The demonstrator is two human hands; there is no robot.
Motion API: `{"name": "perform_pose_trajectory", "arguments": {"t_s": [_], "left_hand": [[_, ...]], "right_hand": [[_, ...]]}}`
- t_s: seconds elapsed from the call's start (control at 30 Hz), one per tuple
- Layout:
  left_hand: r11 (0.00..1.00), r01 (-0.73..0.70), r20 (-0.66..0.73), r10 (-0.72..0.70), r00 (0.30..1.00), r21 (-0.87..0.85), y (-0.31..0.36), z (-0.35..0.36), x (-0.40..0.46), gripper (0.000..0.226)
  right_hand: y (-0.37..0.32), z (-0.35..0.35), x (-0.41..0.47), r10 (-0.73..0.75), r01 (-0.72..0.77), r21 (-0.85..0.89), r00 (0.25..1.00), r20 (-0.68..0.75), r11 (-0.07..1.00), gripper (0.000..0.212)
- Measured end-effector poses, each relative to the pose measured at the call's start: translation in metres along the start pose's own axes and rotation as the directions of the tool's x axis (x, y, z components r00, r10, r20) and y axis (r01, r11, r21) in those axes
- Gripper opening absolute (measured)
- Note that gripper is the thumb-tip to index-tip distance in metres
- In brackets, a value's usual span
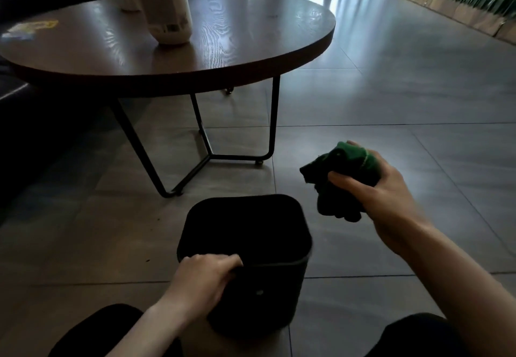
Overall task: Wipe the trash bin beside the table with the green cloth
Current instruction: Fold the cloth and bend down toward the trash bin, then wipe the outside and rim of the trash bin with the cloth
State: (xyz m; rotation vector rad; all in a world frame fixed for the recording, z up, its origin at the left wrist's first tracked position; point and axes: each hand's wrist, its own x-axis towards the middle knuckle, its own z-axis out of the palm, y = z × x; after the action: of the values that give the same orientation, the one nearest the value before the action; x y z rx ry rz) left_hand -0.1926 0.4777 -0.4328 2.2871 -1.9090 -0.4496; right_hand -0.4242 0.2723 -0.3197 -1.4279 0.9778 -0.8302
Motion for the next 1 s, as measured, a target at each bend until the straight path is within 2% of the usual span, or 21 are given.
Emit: {"name": "perform_pose_trajectory", "arguments": {"t_s": [0.17,0.27,0.47,0.6,0.67,0.73,0.8,0.87,0.97,1.0], "left_hand": [[0.99,0.07,-0.061,-0.078,0.995,-0.122,-0.019,-0.016,0.048,0.026],[0.978,0.084,-0.101,-0.105,0.989,-0.188,-0.032,-0.012,0.069,0.026],[0.966,0.042,-0.202,-0.096,0.975,-0.256,-0.053,0.001,0.095,0.033],[0.962,-0.001,-0.223,-0.063,0.973,-0.274,-0.062,0.006,0.103,0.034],[0.963,0.0,-0.243,-0.068,0.968,-0.271,-0.065,0.01,0.104,0.033],[0.959,0.028,-0.257,-0.104,0.961,-0.283,-0.07,0.012,0.105,0.032],[0.954,0.062,-0.255,-0.14,0.957,-0.292,-0.077,0.015,0.106,0.031],[0.945,0.085,-0.249,-0.168,0.954,-0.315,-0.081,0.016,0.107,0.03],[0.939,0.087,-0.237,-0.172,0.956,-0.332,-0.081,0.017,0.108,0.029],[0.937,0.08,-0.238,-0.168,0.957,-0.34,-0.079,0.016,0.109,0.029]], "right_hand": [[-0.01,-0.007,-0.023,-0.091,0.097,-0.097,0.994,0.063,0.991,0.075],[0.01,0.006,-0.036,-0.16,0.174,-0.23,0.984,0.076,0.957,0.079],[0.111,0.063,-0.028,-0.39,0.408,-0.399,0.912,0.128,0.821,0.058],[0.165,0.111,-0.014,-0.535,0.573,-0.579,0.804,0.259,0.58,0.061],[0.186,0.132,-0.01,-0.528,0.6,-0.692,0.769,0.361,0.402,0.062],[0.208,0.148,-0.014,-0.521,0.616,-0.733,0.743,0.42,0.289,0.058],[0.237,0.154,-0.033,-0.54,0.67,-0.719,0.68,0.495,0.186,0.049],[0.271,0.148,-0.066,-0.517,0.758,-0.649,0.584,0.627,0.07,0.039],[0.299,0.124,-0.096,-0.384,0.833,-0.542,0.468,0.796,-0.109,0.039],[0.297,0.117,-0.093,-0.367,0.841,-0.524,0.448,0.815,-0.135,0.041]]}}
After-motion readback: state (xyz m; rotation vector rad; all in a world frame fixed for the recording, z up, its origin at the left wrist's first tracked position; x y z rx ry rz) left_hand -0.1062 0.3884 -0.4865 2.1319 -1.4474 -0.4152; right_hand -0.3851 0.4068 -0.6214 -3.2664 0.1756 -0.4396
